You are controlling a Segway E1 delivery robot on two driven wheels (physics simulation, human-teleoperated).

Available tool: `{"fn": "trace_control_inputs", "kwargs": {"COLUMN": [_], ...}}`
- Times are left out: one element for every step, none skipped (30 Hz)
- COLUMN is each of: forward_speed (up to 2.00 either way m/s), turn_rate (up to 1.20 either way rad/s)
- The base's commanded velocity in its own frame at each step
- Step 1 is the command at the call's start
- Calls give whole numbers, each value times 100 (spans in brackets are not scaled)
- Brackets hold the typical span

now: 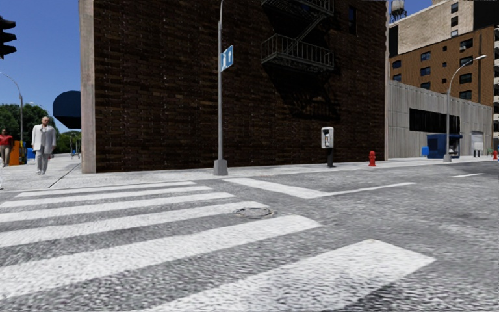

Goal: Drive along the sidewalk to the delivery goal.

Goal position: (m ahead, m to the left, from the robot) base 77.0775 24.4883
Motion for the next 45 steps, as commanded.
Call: {"fn": "trace_control_inputs", "kwargs": {"forward_speed": [126,126,126,126,126,126,126,126,126,126,126,126,126,126,126,126,126,126,126,126,126,126,126,126,126,126,126,126,126,126,126,126,126,126,126,126,126,126,126,126,126,126,126,126,126], "turn_rate": [42,43,43,43,43,43,43,43,41,36,34,34,34,33,21,21,0,0,0,0,0,0,0,0,0,0,0,0,0,0,0,0,0,0,0,0,0,0,0,0,0,0,0,0,0]}}
